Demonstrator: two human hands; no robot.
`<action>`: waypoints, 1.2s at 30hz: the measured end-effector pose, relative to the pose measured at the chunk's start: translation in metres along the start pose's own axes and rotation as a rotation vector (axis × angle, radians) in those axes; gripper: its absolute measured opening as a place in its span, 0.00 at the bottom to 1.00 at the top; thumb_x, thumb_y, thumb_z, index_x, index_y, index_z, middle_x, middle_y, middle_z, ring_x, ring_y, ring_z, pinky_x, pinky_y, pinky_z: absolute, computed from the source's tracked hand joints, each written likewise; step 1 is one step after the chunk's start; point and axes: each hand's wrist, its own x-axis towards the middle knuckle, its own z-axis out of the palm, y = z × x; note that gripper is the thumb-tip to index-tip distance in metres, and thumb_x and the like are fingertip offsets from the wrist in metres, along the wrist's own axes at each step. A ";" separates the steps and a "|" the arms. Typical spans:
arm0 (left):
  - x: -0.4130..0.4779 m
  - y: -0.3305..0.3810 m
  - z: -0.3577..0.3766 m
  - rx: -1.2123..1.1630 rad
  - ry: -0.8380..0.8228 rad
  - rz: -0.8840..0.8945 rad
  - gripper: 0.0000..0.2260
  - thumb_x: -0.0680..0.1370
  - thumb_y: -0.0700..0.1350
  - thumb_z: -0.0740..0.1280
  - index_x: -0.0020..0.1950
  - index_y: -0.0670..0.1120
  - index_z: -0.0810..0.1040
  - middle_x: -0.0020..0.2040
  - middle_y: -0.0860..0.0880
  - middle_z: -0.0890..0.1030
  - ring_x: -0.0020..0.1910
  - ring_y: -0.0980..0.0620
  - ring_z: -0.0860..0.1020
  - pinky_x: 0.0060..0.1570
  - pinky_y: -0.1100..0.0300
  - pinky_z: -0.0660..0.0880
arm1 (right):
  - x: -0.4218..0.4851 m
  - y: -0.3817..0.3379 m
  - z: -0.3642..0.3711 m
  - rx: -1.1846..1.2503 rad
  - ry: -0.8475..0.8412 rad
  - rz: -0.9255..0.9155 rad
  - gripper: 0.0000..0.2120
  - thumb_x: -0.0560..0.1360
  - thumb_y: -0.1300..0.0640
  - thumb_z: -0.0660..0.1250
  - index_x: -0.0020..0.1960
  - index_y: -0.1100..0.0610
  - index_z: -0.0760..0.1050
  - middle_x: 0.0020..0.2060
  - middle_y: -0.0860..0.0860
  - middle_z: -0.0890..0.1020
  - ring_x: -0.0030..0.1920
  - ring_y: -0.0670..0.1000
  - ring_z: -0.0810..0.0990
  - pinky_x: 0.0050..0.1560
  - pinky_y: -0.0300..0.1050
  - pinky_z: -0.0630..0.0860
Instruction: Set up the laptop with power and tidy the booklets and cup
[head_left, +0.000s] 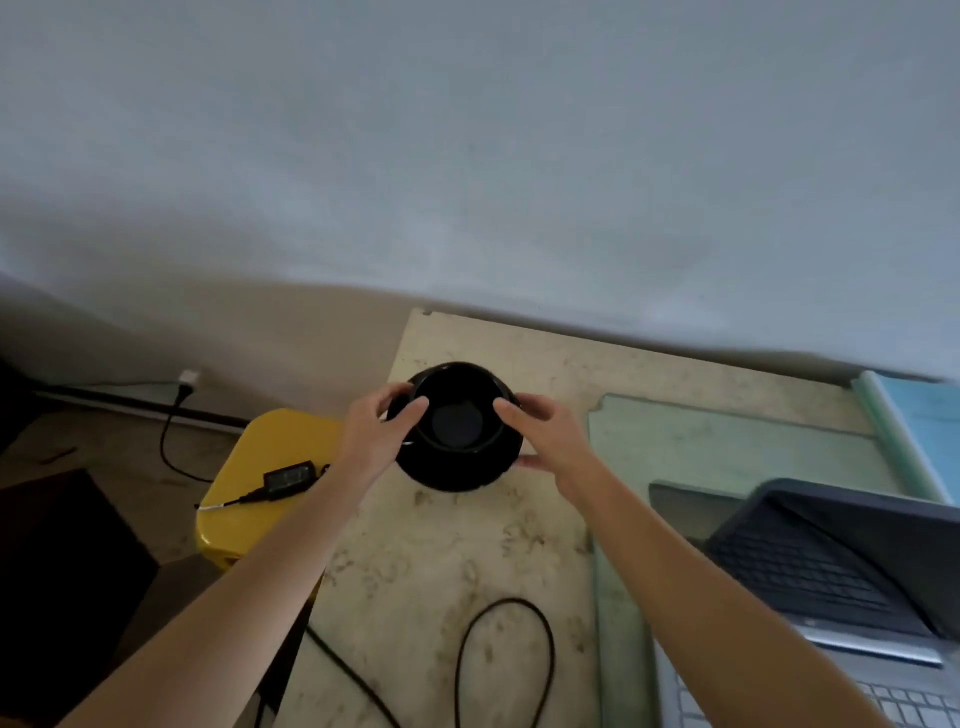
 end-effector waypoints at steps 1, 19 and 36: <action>0.016 -0.001 -0.003 -0.020 -0.003 -0.012 0.15 0.78 0.48 0.65 0.63 0.45 0.74 0.59 0.49 0.77 0.60 0.48 0.76 0.62 0.52 0.73 | 0.014 -0.003 0.004 0.003 -0.003 -0.003 0.11 0.69 0.46 0.73 0.48 0.47 0.77 0.45 0.40 0.81 0.44 0.39 0.80 0.34 0.39 0.81; 0.144 -0.011 0.015 -0.073 0.126 -0.053 0.14 0.74 0.53 0.68 0.58 0.50 0.78 0.58 0.47 0.81 0.57 0.46 0.79 0.56 0.43 0.77 | 0.133 -0.029 0.007 -0.060 -0.002 -0.001 0.12 0.72 0.45 0.70 0.52 0.50 0.81 0.47 0.45 0.82 0.48 0.43 0.79 0.39 0.43 0.78; 0.112 -0.001 0.018 0.150 0.154 0.103 0.24 0.80 0.54 0.57 0.74 0.47 0.63 0.74 0.48 0.65 0.73 0.50 0.62 0.69 0.55 0.60 | 0.110 -0.037 0.011 -0.067 0.131 -0.050 0.31 0.74 0.44 0.66 0.72 0.56 0.65 0.70 0.52 0.70 0.68 0.53 0.69 0.66 0.51 0.68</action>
